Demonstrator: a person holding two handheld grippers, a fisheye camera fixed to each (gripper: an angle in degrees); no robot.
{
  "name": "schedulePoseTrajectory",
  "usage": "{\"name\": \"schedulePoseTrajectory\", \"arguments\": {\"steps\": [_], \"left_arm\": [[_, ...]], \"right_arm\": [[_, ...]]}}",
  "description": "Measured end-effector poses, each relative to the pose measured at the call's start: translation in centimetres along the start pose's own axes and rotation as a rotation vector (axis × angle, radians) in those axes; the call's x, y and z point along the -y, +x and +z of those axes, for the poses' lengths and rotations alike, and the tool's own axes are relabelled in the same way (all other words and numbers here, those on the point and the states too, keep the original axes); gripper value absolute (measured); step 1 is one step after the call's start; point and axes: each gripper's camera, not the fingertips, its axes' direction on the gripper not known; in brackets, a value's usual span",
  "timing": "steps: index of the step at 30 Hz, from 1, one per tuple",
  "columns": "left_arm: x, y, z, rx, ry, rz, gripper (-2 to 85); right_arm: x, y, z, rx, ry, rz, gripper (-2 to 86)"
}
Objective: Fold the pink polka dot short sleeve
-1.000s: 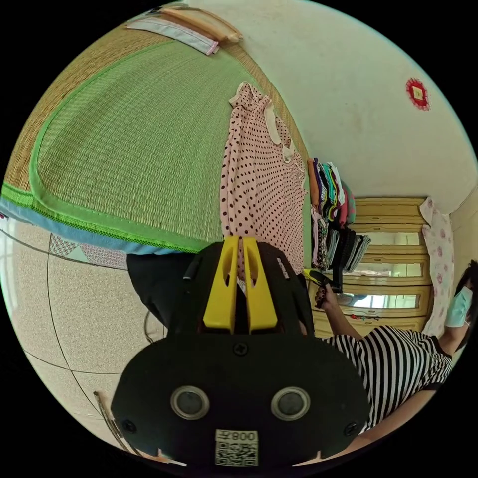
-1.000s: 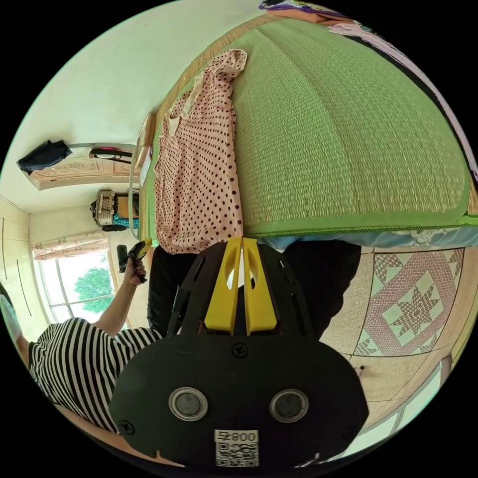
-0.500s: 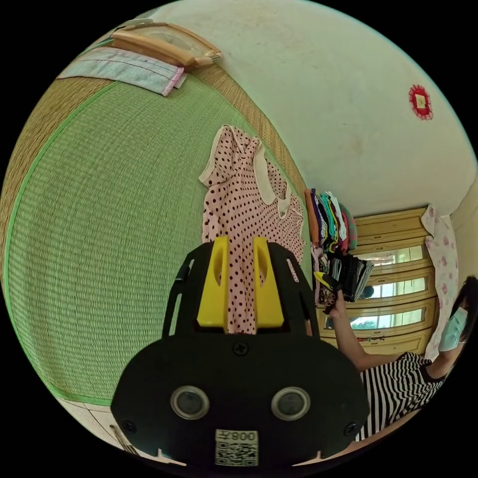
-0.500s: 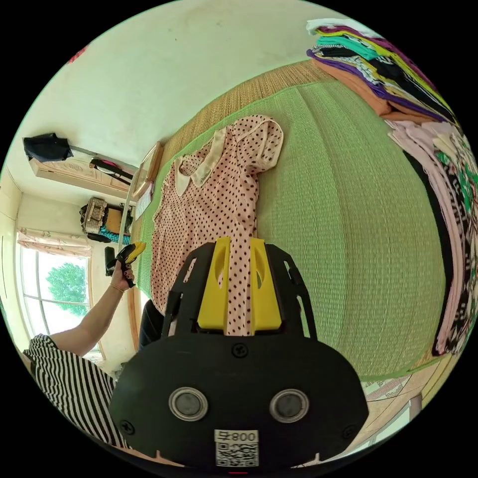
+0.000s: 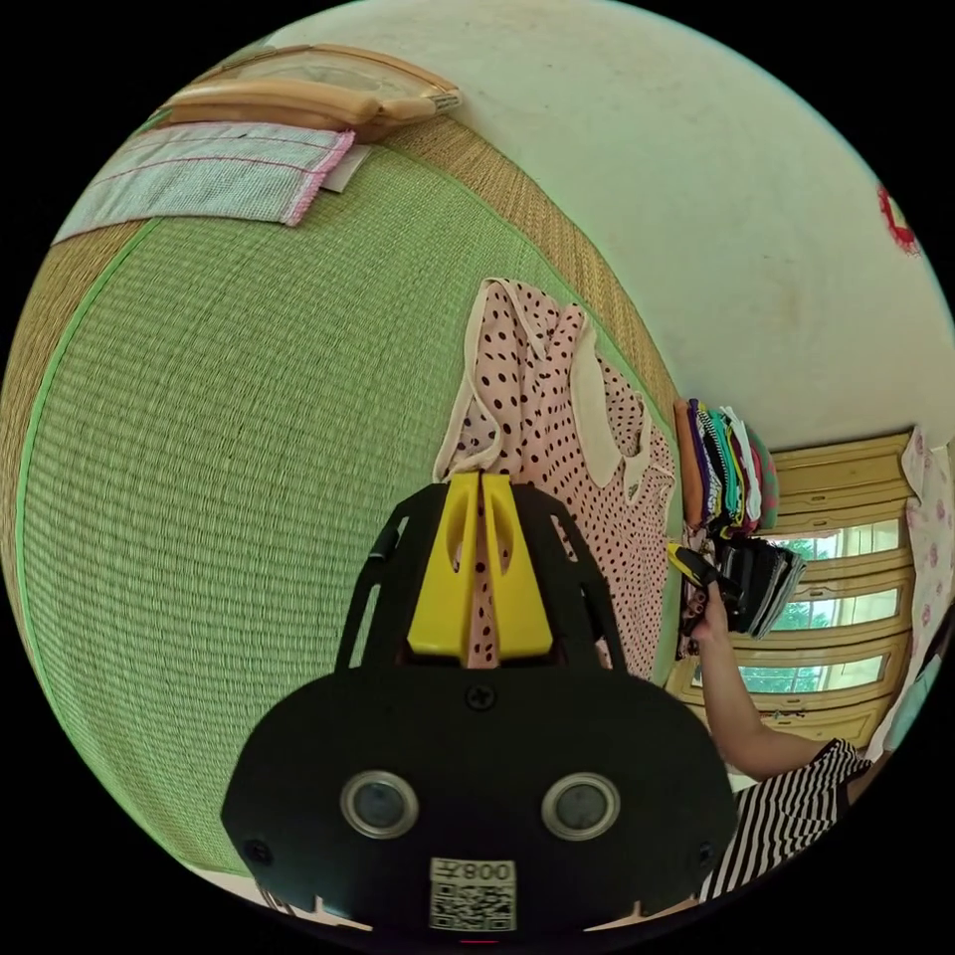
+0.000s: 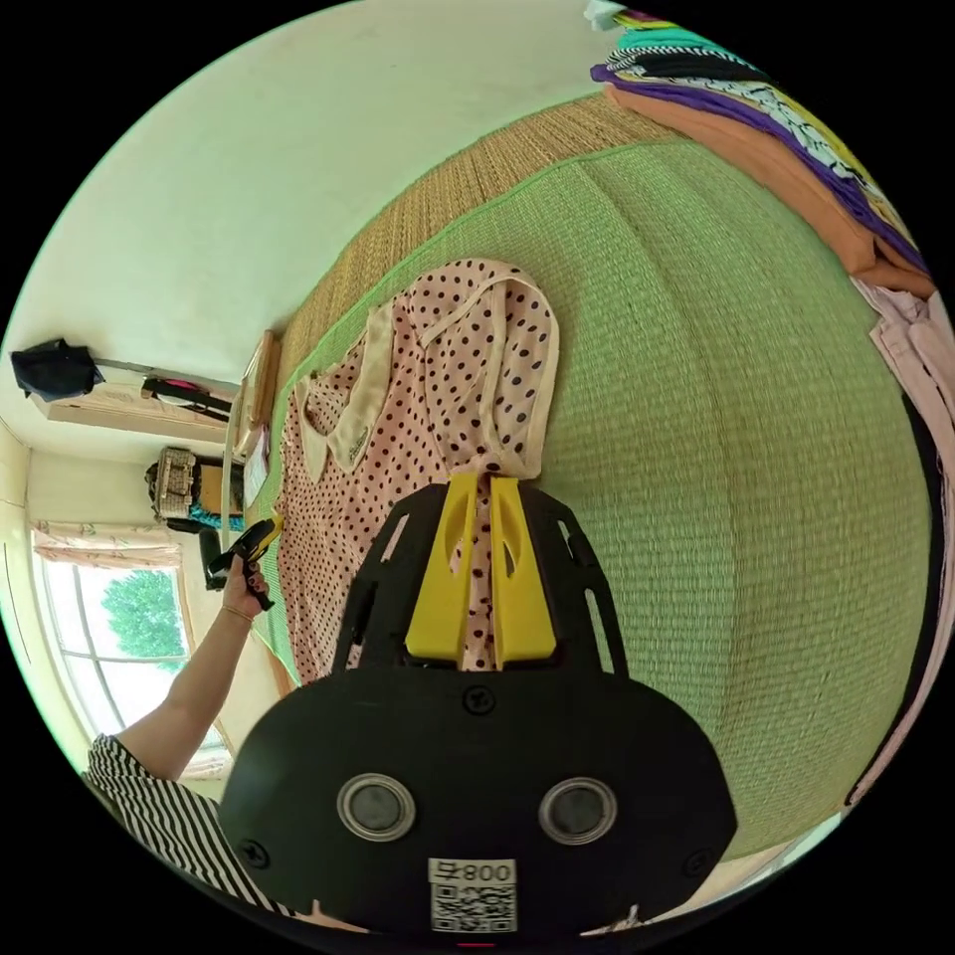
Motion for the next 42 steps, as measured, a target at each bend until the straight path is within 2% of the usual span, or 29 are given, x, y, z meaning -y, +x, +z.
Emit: {"name": "schedulePoseTrajectory", "arguments": {"steps": [8, 14, 18, 22, 27, 33, 39, 42], "left_arm": [[1.2, 0.4, -0.3, -0.011, 0.03, 0.017, 1.0], [2.4, 3.3, -2.1, -0.016, 0.152, 0.069, 1.8], [5.2, 7.3, -2.2, 0.008, 0.205, 0.15, 1.4], [10.5, 11.6, 1.7, -0.004, 0.125, 0.213, 0.7], [16.9, 14.7, 6.5, -0.021, 0.078, 0.182, 0.3], [23.3, 17.1, 9.9, 0.049, 0.034, 0.15, 0.1], [26.4, 19.3, 9.7, 0.061, 0.077, 0.145, 0.2], [27.2, 20.7, 9.7, 0.034, 0.088, 0.121, 0.5]], "right_arm": [[-2.3, 3.6, -0.4, 0.13, 0.044, 0.074, 1.8], [-2.9, 3.0, -3.4, 0.08, 0.143, 0.05, 1.2], [-0.7, -0.3, -4.8, 0.04, 0.205, -0.059, 0.4], [3.4, -4.5, -2.5, -0.024, 0.151, -0.17, 0.1], [9.2, -8.4, 2.5, -0.157, 0.052, -0.241, 0.0], [12.8, -7.9, 6.2, -0.243, -0.022, -0.238, 0.1], [13.6, -5.1, 5.4, -0.098, 0.024, -0.171, 0.2], [12.2, -4.8, 4.1, -0.099, 0.068, -0.176, 0.4]]}}
